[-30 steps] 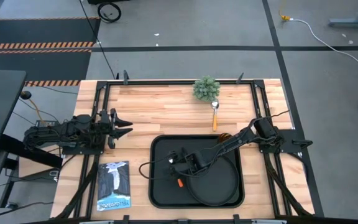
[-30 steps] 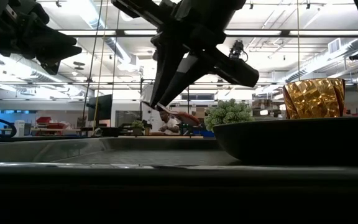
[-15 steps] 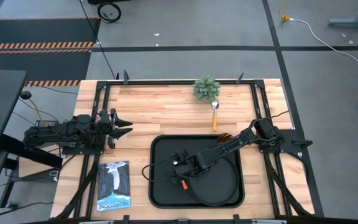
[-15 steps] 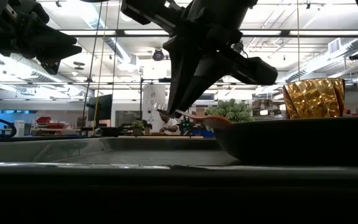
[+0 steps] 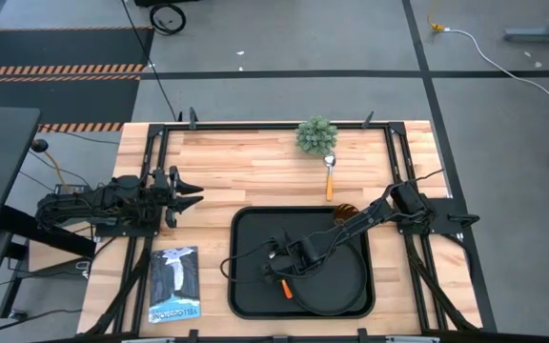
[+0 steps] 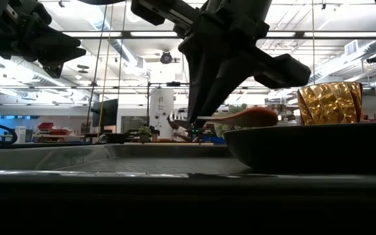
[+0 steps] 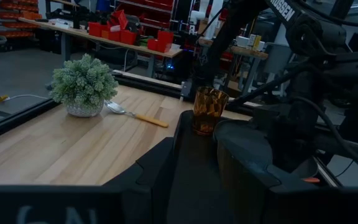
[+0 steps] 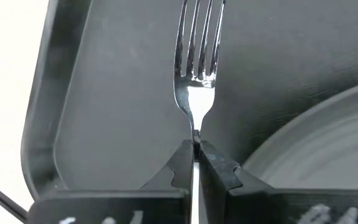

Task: Pick and place plate/cup/fork/spoon on tray
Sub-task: Put the orange fork on the black tray to the left of the black plate, then put the yellow spoon on the black tray to the left of the orange fork

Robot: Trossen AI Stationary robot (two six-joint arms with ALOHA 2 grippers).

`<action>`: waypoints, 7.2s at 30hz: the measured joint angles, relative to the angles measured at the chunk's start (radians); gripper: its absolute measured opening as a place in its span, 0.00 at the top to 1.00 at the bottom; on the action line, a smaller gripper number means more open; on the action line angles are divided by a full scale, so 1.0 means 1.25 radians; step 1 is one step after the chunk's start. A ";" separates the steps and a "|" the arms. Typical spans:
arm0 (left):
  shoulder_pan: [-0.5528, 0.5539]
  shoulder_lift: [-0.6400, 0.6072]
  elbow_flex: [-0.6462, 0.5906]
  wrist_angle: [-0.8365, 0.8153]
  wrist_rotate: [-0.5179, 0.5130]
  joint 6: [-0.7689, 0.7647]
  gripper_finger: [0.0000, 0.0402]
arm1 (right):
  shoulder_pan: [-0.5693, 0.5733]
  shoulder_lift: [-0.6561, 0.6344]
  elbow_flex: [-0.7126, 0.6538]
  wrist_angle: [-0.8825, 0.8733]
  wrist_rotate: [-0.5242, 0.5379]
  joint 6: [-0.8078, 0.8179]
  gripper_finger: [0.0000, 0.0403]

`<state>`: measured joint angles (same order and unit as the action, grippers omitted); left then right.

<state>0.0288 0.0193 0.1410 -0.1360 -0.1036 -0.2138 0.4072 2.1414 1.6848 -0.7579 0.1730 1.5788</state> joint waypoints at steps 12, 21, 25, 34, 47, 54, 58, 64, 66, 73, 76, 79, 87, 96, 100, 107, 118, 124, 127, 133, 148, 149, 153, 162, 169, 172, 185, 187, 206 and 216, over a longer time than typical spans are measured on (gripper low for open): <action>0.000 0.000 0.000 0.002 0.000 0.000 0.67 | 0.001 0.001 0.000 -0.003 -0.031 0.027 0.95; 0.000 0.000 0.000 0.003 0.000 0.013 0.67 | 0.001 0.001 0.000 -0.007 -0.043 0.067 0.95; 0.000 0.000 0.000 0.003 0.000 0.028 0.67 | 0.001 0.001 0.000 -0.007 -0.047 0.088 0.95; 0.000 0.000 0.000 0.005 0.000 0.034 0.67 | 0.001 0.001 0.000 -0.021 -0.071 0.120 0.95; 0.000 0.000 0.000 0.005 0.000 0.036 0.67 | -0.001 0.001 0.000 -0.029 -0.067 0.158 0.95; 0.000 0.000 0.000 0.004 0.000 0.038 0.67 | -0.008 0.001 0.000 0.021 -0.030 0.162 0.95; 0.000 0.000 0.000 0.004 0.000 0.045 0.67 | -0.007 0.001 0.000 0.045 -0.026 0.166 0.95; 0.000 0.000 0.000 0.003 0.000 0.044 0.67 | -0.002 0.001 0.001 0.015 -0.043 0.168 0.96; 0.000 0.000 0.000 0.003 0.000 0.044 0.67 | -0.002 0.001 0.001 -0.008 -0.057 0.168 0.96; 0.000 0.000 0.000 0.003 0.000 0.043 0.67 | -0.003 0.001 0.001 -0.050 -0.077 0.167 0.96; 0.000 0.000 0.000 0.003 0.000 0.043 0.67 | -0.003 0.001 0.001 -0.064 -0.084 0.168 0.96; 0.000 0.000 0.000 0.003 0.000 0.042 0.67 | -0.003 0.001 0.001 -0.076 -0.097 0.168 0.96; 0.000 0.000 0.000 0.004 0.000 0.042 0.67 | -0.003 0.001 0.001 -0.086 -0.111 0.164 0.96; 0.000 0.000 0.000 0.003 0.000 0.042 0.67 | -0.003 0.001 0.001 -0.059 -0.027 0.145 0.96; 0.000 0.000 0.000 0.004 0.000 0.042 0.67 | -0.007 0.001 0.001 -0.062 -0.025 0.138 0.96; 0.000 0.000 0.000 0.004 0.000 0.042 0.67 | -0.007 0.001 0.001 -0.064 -0.026 0.140 0.94; 0.000 0.000 0.000 0.004 0.000 0.042 0.67 | -0.007 0.001 0.001 -0.058 -0.022 0.145 0.90; 0.000 0.000 0.000 0.004 0.000 0.042 0.67 | -0.007 0.001 0.001 -0.058 -0.020 0.146 0.83; 0.000 0.000 0.000 0.004 0.000 0.042 0.67 | -0.007 0.000 0.000 -0.059 -0.020 0.144 0.81; 0.000 0.000 0.000 0.009 0.000 0.040 0.67 | -0.020 -0.004 0.000 -0.051 -0.015 0.087 0.81; 0.000 0.000 0.000 0.024 0.000 0.054 0.67 | -0.179 -0.074 0.000 -0.154 0.034 -0.357 0.85; 0.000 0.000 0.000 0.023 0.000 0.051 0.67 | -0.191 -0.080 0.000 -0.171 0.034 -0.380 0.86; 0.000 0.000 0.000 0.021 0.000 0.036 0.67 | -0.228 -0.120 0.000 -0.235 0.059 -0.458 0.88; 0.000 0.000 0.000 0.023 -0.016 0.034 0.67 | -0.259 -0.236 0.000 -0.377 0.190 -0.517 0.92; 0.000 0.000 0.000 0.026 -0.033 0.034 0.67 | -0.276 -0.322 -0.039 -0.397 0.224 -0.537 0.95; 0.000 0.000 0.000 0.027 -0.034 0.034 0.67 | -0.285 -0.365 -0.080 -0.394 0.225 -0.536 0.96; 0.000 0.000 0.000 0.027 -0.034 0.034 0.67 | -0.322 -0.554 -0.177 -0.402 0.247 -0.518 0.96; 0.000 0.000 0.000 0.026 -0.034 0.034 0.67 | -0.331 -0.578 -0.185 -0.413 0.247 -0.512 0.96; 0.000 0.000 0.000 0.021 -0.034 0.034 0.67 | -0.464 -0.706 -0.319 -0.442 0.186 -0.488 0.83; 0.000 0.000 0.000 0.021 -0.034 0.034 0.67 | -0.530 -0.706 -0.319 -0.442 0.149 -0.513 0.77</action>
<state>0.0284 0.0196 0.1413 -0.1093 -0.1459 -0.1711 -0.2558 1.2583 1.2858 -1.3109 0.3595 0.9379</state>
